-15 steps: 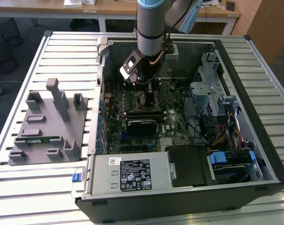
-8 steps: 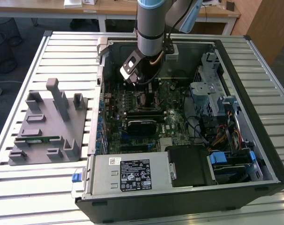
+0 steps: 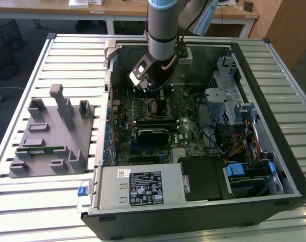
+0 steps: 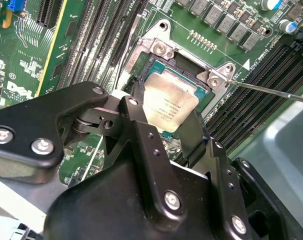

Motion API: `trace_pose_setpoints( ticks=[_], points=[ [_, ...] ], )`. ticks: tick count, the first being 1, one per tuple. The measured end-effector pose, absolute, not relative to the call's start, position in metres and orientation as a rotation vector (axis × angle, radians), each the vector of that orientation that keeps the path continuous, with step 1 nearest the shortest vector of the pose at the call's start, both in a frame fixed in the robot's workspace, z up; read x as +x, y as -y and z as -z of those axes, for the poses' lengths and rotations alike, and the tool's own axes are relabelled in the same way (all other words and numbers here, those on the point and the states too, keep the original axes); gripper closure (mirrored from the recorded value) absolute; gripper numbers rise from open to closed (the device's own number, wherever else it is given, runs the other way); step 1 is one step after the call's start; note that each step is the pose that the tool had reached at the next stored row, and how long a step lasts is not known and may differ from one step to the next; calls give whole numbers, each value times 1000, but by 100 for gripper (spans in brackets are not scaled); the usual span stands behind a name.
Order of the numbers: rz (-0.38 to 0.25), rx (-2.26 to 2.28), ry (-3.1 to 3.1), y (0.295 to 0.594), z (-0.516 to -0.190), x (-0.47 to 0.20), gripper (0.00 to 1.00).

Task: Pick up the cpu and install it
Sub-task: 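Place the cpu into insertion slot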

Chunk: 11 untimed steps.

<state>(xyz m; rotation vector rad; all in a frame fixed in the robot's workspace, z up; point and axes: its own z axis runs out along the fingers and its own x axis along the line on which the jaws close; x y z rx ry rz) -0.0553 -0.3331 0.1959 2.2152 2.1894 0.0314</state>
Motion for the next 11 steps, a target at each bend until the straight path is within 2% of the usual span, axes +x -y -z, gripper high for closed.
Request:
trace_pose_setpoints(
  ticks=[11],
  points=[
    [-32, 2215, -2189, 333, -196, -55, 47]
  ],
)
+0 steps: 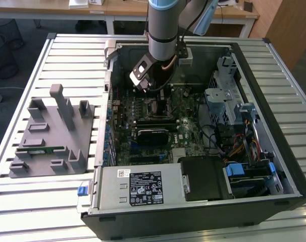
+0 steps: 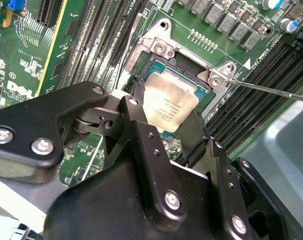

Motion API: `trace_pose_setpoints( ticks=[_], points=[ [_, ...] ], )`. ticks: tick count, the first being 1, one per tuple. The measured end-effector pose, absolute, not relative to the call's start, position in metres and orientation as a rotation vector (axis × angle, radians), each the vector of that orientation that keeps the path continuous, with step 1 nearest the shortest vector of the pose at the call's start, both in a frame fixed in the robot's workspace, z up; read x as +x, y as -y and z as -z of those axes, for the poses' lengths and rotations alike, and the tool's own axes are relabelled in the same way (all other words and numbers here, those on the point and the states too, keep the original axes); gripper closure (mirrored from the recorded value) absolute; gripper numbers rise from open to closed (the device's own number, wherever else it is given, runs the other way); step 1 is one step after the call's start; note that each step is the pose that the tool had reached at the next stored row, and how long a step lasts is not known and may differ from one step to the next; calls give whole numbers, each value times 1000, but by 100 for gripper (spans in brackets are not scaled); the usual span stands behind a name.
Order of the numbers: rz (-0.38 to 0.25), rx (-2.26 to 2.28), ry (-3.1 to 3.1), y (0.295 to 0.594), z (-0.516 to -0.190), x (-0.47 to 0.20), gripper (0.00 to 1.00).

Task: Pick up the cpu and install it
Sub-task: 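Place the cpu into insertion slot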

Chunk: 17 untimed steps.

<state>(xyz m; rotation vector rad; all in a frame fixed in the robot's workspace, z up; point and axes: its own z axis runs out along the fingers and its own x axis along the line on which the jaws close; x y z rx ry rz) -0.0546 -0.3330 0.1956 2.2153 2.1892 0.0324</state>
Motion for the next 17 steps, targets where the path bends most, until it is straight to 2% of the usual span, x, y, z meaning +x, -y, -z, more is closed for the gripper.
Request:
trace_pose_setpoints(
  ticks=[3, 4, 17],
  points=[
    [-32, 2215, -2189, 333, -196, -55, 46],
    [-32, 2215, -2189, 333, -196, -55, 40],
    [-32, 2215, -2189, 333, -197, -55, 40]
  ],
)
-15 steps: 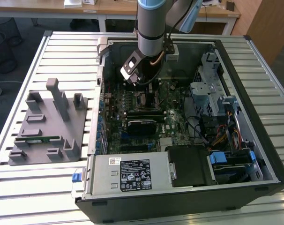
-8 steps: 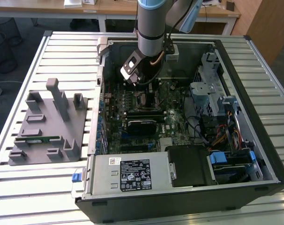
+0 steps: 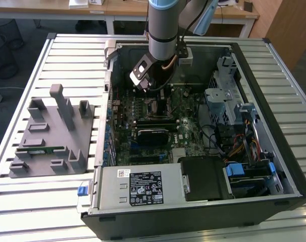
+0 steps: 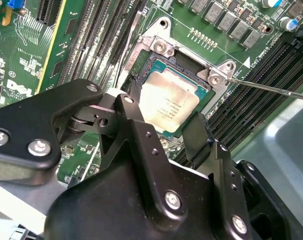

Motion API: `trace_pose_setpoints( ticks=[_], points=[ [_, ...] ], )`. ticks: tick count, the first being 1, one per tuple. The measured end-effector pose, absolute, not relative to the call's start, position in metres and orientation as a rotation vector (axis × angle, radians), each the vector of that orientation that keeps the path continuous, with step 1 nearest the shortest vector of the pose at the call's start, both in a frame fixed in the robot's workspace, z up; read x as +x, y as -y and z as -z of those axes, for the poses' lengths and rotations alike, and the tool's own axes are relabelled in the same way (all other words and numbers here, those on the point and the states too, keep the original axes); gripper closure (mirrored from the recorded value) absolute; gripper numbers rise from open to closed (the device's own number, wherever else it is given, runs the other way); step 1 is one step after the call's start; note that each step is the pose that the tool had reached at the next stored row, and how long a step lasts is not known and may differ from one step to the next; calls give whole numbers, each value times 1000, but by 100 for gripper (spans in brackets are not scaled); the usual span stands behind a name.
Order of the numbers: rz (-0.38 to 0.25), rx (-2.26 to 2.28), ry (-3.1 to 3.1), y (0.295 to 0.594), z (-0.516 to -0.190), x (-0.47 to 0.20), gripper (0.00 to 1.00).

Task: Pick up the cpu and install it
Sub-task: 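Place the cpu into insertion slot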

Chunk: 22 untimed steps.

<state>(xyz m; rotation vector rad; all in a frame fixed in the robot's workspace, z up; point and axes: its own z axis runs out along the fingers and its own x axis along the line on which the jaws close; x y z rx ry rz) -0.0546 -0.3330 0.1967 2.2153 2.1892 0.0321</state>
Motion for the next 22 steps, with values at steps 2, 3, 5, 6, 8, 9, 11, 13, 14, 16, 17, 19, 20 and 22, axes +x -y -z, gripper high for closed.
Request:
trace_pose_setpoints(
  ticks=[2, 3, 5, 6, 8, 9, 11, 13, 14, 16, 17, 19, 20, 22],
  points=[
    [-31, 2215, -2189, 333, -197, -55, 40],
    [-31, 2215, -2189, 333, -197, -55, 40],
    [-31, 2215, -2189, 333, -197, -55, 42],
    [-31, 2215, -2189, 333, -197, -55, 48],
    [-31, 2215, -2189, 333, -197, -55, 48],
    [-31, 2215, -2189, 333, -197, -55, 48],
    [-31, 2214, -2190, 333, -197, -55, 48],
    [-30, 2212, -2192, 333, -197, -55, 48],
    [-30, 2210, -2194, 333, -197, -55, 48],
    [-30, 2206, -2197, 333, -197, -55, 48],
    [-30, 2204, -2199, 333, -197, -55, 48],
    [-30, 2203, -2200, 333, -197, -55, 48],
    [-30, 2203, -2200, 333, -197, -55, 48],
    [-30, 2203, -2200, 333, -197, -55, 48]
  ],
)
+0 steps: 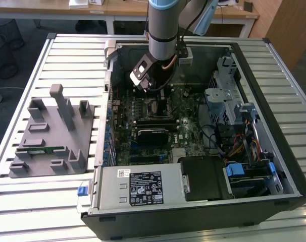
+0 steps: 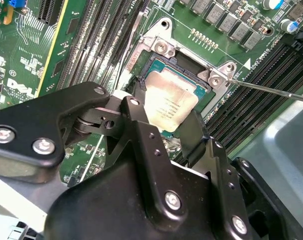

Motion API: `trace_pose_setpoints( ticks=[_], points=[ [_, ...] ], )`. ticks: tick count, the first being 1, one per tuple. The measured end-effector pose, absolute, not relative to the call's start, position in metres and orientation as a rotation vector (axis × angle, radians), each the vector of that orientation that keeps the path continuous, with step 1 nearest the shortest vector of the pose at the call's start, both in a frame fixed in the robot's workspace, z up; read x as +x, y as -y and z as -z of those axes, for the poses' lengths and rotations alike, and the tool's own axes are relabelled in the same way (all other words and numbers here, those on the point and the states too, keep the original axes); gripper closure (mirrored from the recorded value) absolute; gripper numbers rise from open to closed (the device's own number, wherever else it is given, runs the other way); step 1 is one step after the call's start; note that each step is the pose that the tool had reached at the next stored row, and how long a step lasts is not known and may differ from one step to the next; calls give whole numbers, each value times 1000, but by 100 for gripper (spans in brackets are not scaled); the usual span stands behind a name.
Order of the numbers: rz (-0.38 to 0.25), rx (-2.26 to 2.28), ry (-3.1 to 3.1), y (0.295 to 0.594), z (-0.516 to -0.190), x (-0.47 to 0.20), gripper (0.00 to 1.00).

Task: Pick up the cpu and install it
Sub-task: 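Place the cpu into insertion slot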

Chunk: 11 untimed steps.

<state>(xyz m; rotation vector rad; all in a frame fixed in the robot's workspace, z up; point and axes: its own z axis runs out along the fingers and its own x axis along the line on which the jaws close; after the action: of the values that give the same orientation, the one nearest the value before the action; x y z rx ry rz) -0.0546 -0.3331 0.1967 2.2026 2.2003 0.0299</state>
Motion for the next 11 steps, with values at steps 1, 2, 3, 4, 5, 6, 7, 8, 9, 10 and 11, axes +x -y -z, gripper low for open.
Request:
trace_pose_setpoints(
  ticks=[1, 2, 3, 4, 5, 6, 7, 8, 9, 10, 11],
  points=[
    [-30, 2203, -2200, 333, -197, -55, 47],
    [-30, 2203, -2200, 333, -197, -55, 47],
    [-30, 2203, -2200, 333, -197, -55, 47],
    [-30, 2202, -2200, 333, -197, -55, 41],
    [-30, 2202, -2200, 333, -197, -55, 41],
    [-30, 2202, -2200, 333, -197, -55, 41],
    [-30, 2202, -2200, 333, -197, -55, 41],
    [-30, 2202, -2200, 333, -197, -55, 41],
    [-30, 2202, -2200, 333, -197, -55, 41],
    [-30, 2202, -2200, 333, -197, -55, 41],
    [-30, 2202, -2200, 333, -198, -55, 41]
  ],
)
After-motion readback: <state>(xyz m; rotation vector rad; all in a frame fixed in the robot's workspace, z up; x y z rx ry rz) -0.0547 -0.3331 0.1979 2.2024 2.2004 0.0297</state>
